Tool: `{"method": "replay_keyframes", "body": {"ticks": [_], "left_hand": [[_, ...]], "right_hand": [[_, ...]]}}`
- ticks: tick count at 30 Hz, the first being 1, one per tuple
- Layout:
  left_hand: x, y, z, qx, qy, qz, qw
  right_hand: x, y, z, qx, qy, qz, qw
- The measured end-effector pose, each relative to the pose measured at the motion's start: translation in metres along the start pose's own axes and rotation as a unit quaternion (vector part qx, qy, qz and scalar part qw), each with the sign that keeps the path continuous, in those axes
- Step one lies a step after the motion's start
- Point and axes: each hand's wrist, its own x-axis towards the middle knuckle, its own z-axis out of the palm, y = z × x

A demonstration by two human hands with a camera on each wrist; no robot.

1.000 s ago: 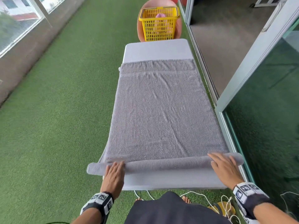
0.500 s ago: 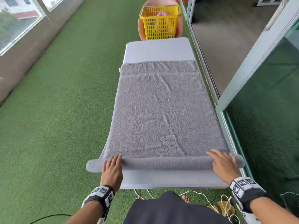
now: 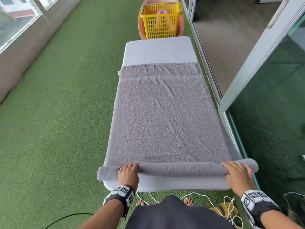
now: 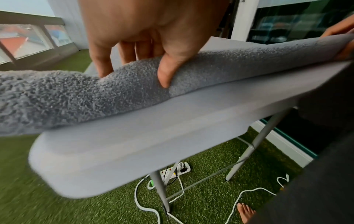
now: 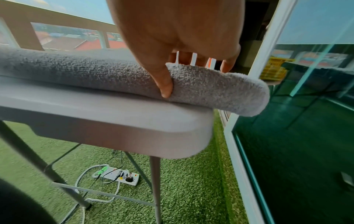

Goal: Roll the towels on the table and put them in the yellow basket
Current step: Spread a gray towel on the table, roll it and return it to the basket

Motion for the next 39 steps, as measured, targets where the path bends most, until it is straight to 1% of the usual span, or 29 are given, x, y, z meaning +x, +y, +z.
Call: {"method": "replay_keyframes", "body": {"ticks": [3, 6, 9, 12, 14, 16, 18, 20, 21, 22, 23, 25, 26, 27, 29, 31, 33, 35, 39], "left_hand": [[0.001, 0.018, 0.006, -0.015, -0.02, 0.027, 0.999], [-0.001, 0.016, 0.008, -0.03, -0.018, 0.047, 0.998], [-0.01, -0.005, 0.005, -0.052, -0.018, 0.05, 0.997], [-0.023, -0.037, 0.005, -0.049, -0.021, 0.057, 0.997], [-0.033, -0.063, 0.01, -0.039, 0.018, 0.067, 0.997], [-0.045, -0.082, 0.011, -0.027, 0.041, 0.061, 0.997], [-0.053, -0.089, 0.01, -0.018, 0.043, 0.06, 0.997], [-0.051, -0.09, 0.012, -0.018, 0.047, 0.06, 0.997], [-0.047, -0.089, 0.01, -0.019, 0.038, 0.055, 0.998], [-0.042, -0.089, 0.01, -0.023, 0.041, 0.047, 0.998], [-0.035, -0.089, 0.01, -0.029, 0.045, 0.031, 0.998], [-0.027, -0.086, 0.009, -0.029, 0.059, -0.012, 0.998], [-0.026, -0.084, 0.009, -0.042, 0.058, -0.025, 0.997], [-0.027, -0.083, 0.01, -0.047, 0.041, -0.022, 0.998], [-0.031, -0.085, 0.014, -0.026, 0.0, 0.007, 1.0], [-0.033, -0.088, 0.015, 0.0, -0.034, 0.014, 0.999], [-0.031, -0.086, 0.012, -0.002, -0.033, 0.015, 0.999], [-0.028, -0.078, 0.01, 0.018, -0.021, 0.013, 1.0], [-0.022, -0.038, 0.006, -0.003, -0.001, 0.04, 0.999]], "right_hand": [[-0.004, 0.021, -0.001, 0.014, 0.002, 0.036, 0.999], [-0.009, 0.024, 0.006, 0.031, 0.018, 0.038, 0.999], [-0.013, 0.009, 0.01, 0.039, 0.011, 0.025, 0.999], [-0.017, -0.01, 0.018, 0.051, 0.005, 0.0, 0.999], [-0.018, -0.016, 0.022, 0.047, 0.0, -0.011, 0.999], [-0.02, -0.017, 0.018, 0.035, -0.014, -0.017, 0.999], [-0.018, -0.019, 0.008, 0.0, -0.05, -0.025, 0.998], [-0.012, -0.022, -0.005, -0.033, -0.095, -0.035, 0.994], [-0.008, -0.024, -0.009, -0.041, -0.114, -0.034, 0.992], [-0.004, -0.024, -0.013, -0.041, -0.116, -0.029, 0.992], [-0.001, -0.024, -0.015, -0.032, -0.099, -0.022, 0.994], [0.001, -0.023, -0.013, 0.019, -0.034, -0.024, 0.999], [0.0, -0.024, -0.011, 0.038, -0.025, -0.033, 0.998], [-0.003, -0.026, -0.008, 0.043, -0.041, -0.043, 0.997], [-0.014, -0.028, 0.001, -0.002, -0.072, -0.051, 0.996], [-0.024, -0.028, 0.007, -0.045, -0.061, -0.045, 0.996], [-0.029, -0.026, 0.004, -0.036, -0.039, -0.033, 0.998], [-0.03, -0.02, -0.003, -0.028, -0.03, -0.022, 0.999], [-0.028, 0.01, -0.015, -0.019, -0.028, 0.038, 0.999]]}}
